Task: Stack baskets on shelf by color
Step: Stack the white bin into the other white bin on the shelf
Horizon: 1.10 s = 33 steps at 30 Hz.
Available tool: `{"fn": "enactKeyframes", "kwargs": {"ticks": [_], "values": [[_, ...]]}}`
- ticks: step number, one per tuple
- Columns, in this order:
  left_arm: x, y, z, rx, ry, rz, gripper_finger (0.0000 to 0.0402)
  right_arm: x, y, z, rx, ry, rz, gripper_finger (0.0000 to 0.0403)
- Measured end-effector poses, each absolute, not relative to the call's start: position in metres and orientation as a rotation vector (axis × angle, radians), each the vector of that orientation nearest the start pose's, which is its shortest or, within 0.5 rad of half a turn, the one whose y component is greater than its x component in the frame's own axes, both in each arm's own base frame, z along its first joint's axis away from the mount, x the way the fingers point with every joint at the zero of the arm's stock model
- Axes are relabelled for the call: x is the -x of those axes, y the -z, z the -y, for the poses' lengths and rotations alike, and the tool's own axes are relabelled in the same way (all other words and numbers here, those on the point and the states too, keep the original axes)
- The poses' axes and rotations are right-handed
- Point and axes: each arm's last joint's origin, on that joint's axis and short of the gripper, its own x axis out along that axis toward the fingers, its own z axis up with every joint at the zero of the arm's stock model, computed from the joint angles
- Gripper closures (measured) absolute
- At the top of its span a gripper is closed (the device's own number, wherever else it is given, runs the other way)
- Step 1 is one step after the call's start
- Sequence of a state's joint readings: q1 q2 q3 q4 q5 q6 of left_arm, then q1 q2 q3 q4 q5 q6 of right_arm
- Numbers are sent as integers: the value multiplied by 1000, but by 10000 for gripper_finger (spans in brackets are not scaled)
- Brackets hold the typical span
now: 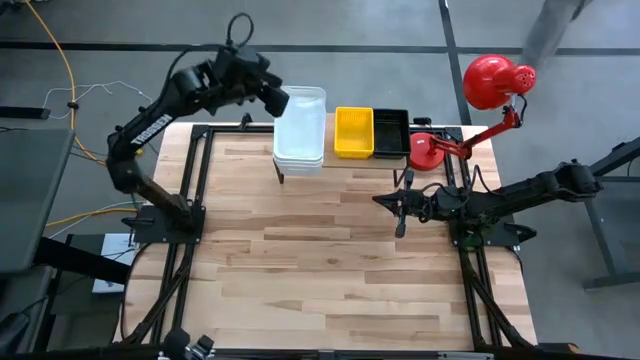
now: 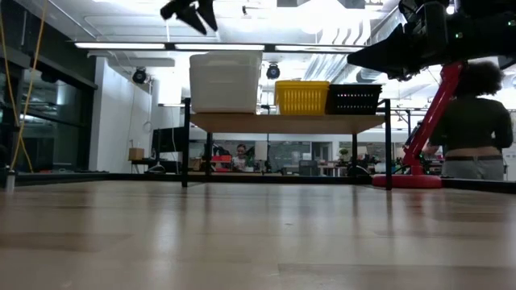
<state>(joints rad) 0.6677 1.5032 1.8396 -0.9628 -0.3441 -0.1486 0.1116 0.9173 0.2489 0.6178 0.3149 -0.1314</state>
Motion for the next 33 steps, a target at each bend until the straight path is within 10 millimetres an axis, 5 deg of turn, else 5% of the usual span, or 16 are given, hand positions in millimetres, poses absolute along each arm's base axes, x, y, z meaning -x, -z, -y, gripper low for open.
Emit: {"fn": "enactKeyframes", "kwargs": {"ticks": [17,27,33], "values": [[-209,-346,-155,349,-1150,-350,229,-184,-205,-12,138,201,-44,403],[-216,-347,-157,388,-1117,-239,242,-184,-206,-12,140,201,-33,403],[-216,-348,-157,386,-1104,-240,337,-184,-206,-12,143,202,-34,402]]}}
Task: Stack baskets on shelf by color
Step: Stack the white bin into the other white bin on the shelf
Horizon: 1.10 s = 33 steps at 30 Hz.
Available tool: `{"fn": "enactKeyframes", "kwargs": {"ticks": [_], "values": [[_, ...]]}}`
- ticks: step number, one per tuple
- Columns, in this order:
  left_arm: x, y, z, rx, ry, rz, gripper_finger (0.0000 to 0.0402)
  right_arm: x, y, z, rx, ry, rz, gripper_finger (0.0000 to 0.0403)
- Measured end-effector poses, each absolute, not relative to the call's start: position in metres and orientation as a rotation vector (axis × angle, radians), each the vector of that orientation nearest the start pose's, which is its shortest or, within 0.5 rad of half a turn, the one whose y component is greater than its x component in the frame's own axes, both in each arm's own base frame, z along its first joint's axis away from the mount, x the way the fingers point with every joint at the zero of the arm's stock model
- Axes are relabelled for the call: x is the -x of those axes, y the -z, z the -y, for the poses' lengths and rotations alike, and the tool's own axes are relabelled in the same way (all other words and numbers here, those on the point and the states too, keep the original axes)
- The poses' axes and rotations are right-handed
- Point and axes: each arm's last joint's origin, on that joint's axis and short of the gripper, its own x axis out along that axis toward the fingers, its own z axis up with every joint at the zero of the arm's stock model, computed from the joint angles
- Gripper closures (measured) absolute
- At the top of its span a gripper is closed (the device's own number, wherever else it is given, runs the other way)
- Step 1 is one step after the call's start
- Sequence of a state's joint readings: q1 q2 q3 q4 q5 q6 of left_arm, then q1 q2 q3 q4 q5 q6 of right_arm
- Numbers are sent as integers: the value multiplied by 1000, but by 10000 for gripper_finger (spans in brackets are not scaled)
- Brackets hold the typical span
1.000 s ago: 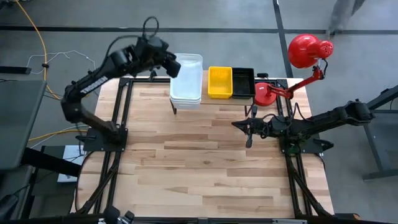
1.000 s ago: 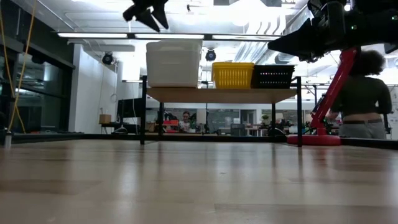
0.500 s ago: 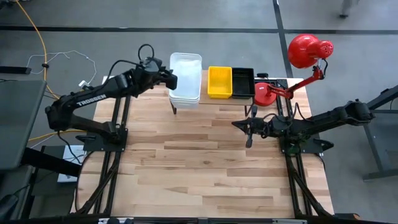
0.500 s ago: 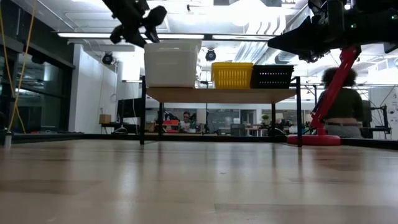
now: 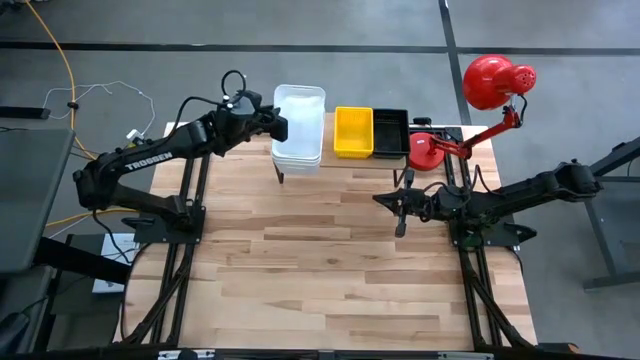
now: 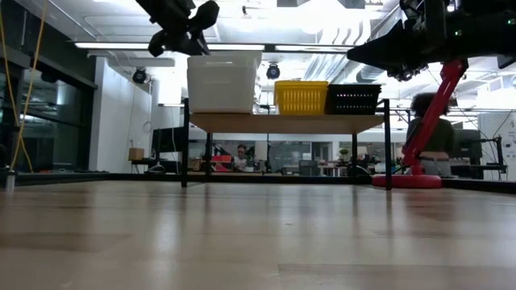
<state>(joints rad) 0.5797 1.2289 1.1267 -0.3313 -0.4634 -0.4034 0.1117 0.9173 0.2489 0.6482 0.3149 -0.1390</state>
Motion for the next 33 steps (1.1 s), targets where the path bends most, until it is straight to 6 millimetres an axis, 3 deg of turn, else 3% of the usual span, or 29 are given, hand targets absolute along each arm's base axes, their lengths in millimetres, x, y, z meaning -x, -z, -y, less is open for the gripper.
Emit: {"fn": "enactKeyframes", "kwargs": {"ticks": [2,4,23,33], "values": [[-216,-347,-157,377,-1096,-247,378,-184,-206,-12,143,201,-34,402],[-216,-348,-156,374,-1091,-245,392,-184,-206,-12,143,201,-34,402],[-199,-384,-145,358,-1052,11,401,-184,-206,-12,143,201,-34,402],[-183,-411,-132,364,-931,150,401,-184,-206,-12,143,202,-34,402]]}}
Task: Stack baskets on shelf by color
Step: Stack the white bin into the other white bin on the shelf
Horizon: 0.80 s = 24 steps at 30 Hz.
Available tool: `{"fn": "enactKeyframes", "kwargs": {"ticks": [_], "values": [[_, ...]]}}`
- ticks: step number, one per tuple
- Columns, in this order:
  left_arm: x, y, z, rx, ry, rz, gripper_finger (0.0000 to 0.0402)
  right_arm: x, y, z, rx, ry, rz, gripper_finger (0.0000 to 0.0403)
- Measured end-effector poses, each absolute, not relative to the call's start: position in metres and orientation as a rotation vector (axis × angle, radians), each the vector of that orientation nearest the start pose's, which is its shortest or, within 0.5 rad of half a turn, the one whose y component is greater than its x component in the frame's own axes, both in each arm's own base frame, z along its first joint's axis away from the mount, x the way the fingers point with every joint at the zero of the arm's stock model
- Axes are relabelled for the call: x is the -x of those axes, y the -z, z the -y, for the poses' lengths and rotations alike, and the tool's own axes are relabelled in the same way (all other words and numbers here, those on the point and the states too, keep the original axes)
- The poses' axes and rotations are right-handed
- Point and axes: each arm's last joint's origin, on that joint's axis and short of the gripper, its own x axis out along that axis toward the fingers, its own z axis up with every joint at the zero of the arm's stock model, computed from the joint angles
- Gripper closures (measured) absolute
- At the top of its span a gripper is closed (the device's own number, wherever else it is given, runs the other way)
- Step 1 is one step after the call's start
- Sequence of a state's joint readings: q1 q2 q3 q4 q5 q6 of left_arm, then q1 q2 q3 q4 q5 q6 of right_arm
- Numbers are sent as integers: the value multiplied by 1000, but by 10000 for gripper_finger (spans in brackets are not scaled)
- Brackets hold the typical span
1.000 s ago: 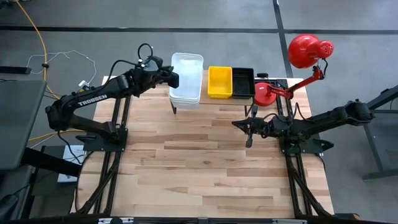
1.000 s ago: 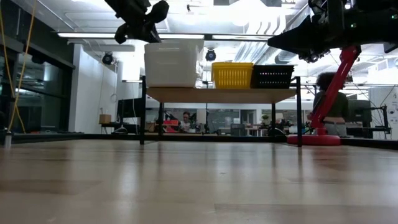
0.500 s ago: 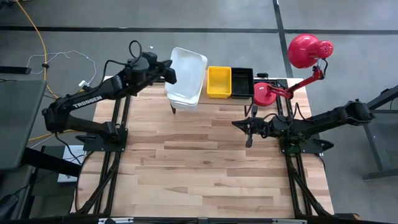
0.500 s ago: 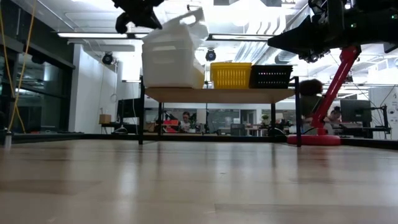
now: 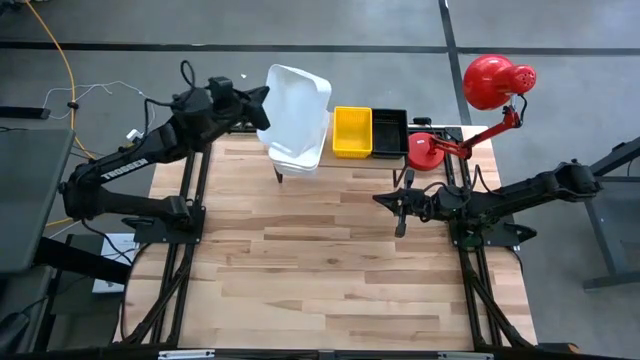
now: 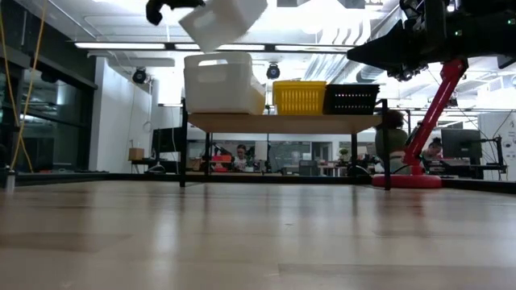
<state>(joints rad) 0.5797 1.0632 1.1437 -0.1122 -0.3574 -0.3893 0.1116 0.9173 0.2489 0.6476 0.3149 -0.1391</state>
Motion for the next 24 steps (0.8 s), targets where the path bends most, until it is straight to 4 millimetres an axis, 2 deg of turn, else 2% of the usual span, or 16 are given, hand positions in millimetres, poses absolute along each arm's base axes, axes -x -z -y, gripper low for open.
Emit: {"fn": "enactKeyframes", "kwargs": {"ticks": [4,8,11,19,24], "values": [[-177,-429,-127,369,-925,118,401,-184,-206,-12,142,201,-34,402],[-177,-446,-126,396,-883,-29,401,-184,-206,-12,140,200,-34,402],[-181,-452,-128,423,-912,-150,401,-184,-206,-12,140,200,-34,402],[-215,-432,-150,494,-930,-311,401,-184,-206,-12,135,197,-33,402],[-226,-420,-163,513,-960,-351,401,-184,-206,-12,135,197,-33,402]]}}
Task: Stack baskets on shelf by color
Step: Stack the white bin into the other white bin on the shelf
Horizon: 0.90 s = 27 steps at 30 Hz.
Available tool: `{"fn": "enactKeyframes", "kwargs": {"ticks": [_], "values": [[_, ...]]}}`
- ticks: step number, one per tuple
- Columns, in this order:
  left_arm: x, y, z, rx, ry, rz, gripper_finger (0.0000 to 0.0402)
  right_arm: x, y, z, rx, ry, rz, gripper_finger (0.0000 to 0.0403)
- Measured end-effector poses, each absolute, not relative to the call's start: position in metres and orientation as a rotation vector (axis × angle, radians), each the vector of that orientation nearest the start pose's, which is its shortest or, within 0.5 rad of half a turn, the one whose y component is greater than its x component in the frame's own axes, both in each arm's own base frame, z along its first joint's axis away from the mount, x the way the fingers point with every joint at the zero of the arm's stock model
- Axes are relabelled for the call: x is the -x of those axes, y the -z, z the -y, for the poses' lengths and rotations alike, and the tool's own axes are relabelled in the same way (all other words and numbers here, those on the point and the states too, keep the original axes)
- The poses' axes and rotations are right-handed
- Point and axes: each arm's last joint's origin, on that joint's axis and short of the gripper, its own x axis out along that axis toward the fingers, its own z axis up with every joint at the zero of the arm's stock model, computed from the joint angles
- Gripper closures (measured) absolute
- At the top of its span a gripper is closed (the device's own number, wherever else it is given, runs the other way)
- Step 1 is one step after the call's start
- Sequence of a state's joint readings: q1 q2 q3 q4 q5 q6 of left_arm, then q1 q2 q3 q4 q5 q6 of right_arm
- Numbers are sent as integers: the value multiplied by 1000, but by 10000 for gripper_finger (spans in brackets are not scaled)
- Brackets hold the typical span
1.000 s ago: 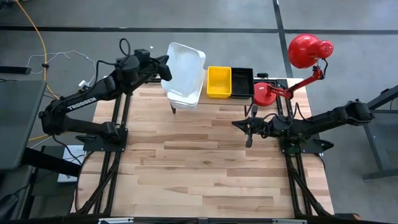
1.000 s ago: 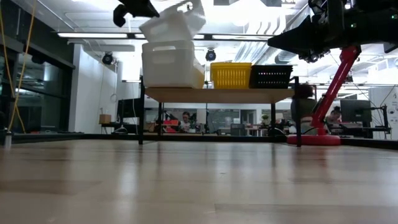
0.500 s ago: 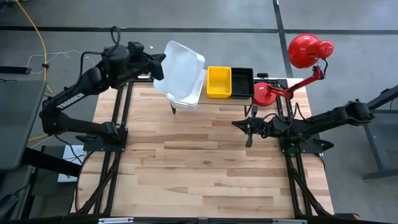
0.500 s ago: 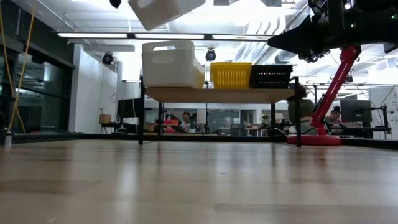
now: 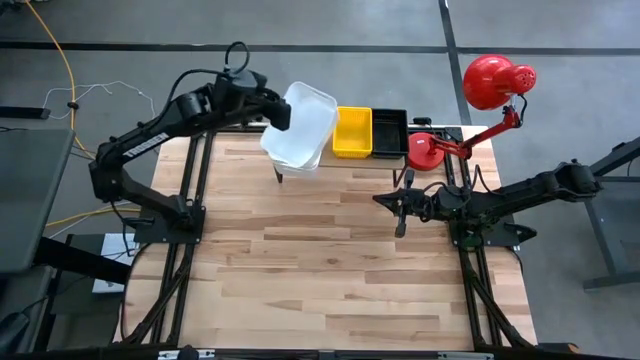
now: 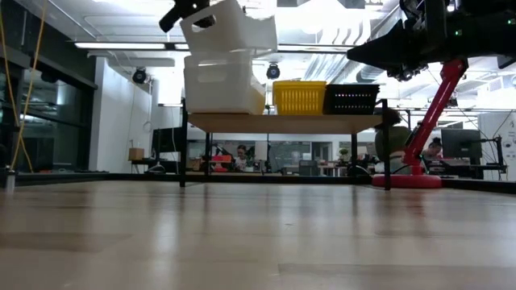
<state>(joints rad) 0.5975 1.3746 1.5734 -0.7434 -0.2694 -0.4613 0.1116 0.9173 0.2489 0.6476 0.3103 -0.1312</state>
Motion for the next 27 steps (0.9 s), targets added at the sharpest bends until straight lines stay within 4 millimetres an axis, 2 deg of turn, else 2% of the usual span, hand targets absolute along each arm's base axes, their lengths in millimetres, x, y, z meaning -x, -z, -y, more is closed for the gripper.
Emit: {"fn": "enactKeyframes", "kwargs": {"ticks": [8,14,27], "values": [[-221,-416,-172,547,-1009,-363,401,-184,-206,-12,135,197,-34,402],[-214,-409,-174,560,-1045,-445,401,-184,-206,-12,132,197,-33,402],[-215,-405,-175,515,-1058,-497,401,-184,-206,-12,132,198,-33,402]]}}
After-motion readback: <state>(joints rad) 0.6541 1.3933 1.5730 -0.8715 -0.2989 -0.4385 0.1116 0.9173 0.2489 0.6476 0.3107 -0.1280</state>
